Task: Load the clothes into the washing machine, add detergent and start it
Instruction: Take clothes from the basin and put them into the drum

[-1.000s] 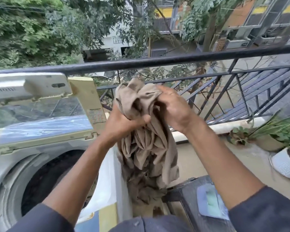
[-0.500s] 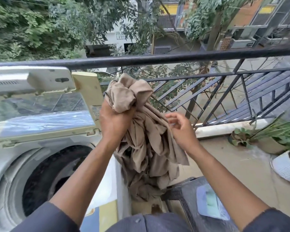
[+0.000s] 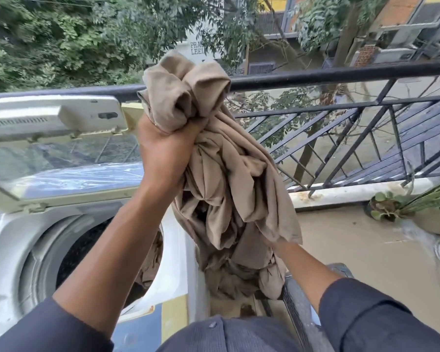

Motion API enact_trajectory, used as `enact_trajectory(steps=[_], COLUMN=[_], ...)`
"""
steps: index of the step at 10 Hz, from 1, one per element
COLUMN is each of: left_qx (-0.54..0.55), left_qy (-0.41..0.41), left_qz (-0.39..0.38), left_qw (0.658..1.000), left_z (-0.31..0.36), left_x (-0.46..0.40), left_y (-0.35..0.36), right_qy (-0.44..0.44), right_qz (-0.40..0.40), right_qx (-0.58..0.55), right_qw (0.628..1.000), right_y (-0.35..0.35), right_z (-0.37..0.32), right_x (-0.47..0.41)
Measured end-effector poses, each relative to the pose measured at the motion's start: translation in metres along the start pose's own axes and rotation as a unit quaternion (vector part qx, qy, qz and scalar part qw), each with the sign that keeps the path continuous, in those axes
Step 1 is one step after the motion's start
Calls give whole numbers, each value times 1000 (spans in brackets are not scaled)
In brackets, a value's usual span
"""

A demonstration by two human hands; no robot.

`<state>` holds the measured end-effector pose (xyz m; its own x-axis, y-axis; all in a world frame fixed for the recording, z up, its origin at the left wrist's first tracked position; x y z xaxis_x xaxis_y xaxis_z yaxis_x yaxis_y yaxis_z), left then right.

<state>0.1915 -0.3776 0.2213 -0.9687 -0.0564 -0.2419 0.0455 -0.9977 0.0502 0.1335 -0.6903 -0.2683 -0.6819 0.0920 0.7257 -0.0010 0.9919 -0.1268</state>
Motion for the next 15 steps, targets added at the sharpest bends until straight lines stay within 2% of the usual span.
enact_trajectory(steps=[1,2,3,4,5,6,7,8,9,10,11,12,13,14,15], left_qx=[-60,-110,-161,-220,-268,-309,-299,-243,-113,-62,-132,-149,-148,-142,-108], left_qy=[-20,-47,-54,-54,-36,-15,-23,-45,-95,-93,-79,-106,-105,-82,-49], left_qz=[7,0,-1,-6,-24,-33,-30,-49,-148,-260,-281,-159,-117,-86,-71], left_qw=[998,993,985,974,962,950,954,968,978,959,947,970,977,983,990], left_z=[-21,-42,-47,-44,-40,-37,-40,-47,-64,-73,-86,-94,-85,-71,-52], left_x=[-3,1,3,6,4,1,0,1,6,16,31,35,35,25,16], left_y=[-13,-22,-26,-26,-23,-21,-24,-24,-4,16,30,16,11,2,0], right_qy=[31,-25,-62,-152,-219,-308,-334,-329,-300,-301,-353,-357,-375,-374,-322], right_qz=[31,96,87,65,-13,-144,-197,-221,-244,-286,-254,-278,-259,-129,27], right_qx=[62,-85,-152,-194,-248,-279,-300,-252,-200,-168,-108,-56,-75,-102,6], right_qw=[997,991,983,967,943,898,872,883,900,894,894,890,887,913,946], right_y=[-29,-40,-57,-83,-85,-69,-53,-29,18,55,81,83,66,30,6], right_z=[-29,-137,-182,-247,-299,-348,-367,-373,-374,-373,-370,-364,-355,-319,-265], right_x=[13,135,168,211,250,305,324,322,315,316,320,320,317,288,243])
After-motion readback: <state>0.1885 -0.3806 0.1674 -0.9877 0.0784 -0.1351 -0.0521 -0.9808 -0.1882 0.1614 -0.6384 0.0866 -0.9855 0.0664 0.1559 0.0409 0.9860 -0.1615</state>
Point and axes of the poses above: each hand's wrist, its own x-axis away from the middle knuckle, its own y-axis out of the palm, z = x × y, the point moved 7 cm from there along -x, towards the middle knuckle, and after that the axes turned 12 degrees about -z, right-handed, at the moved point
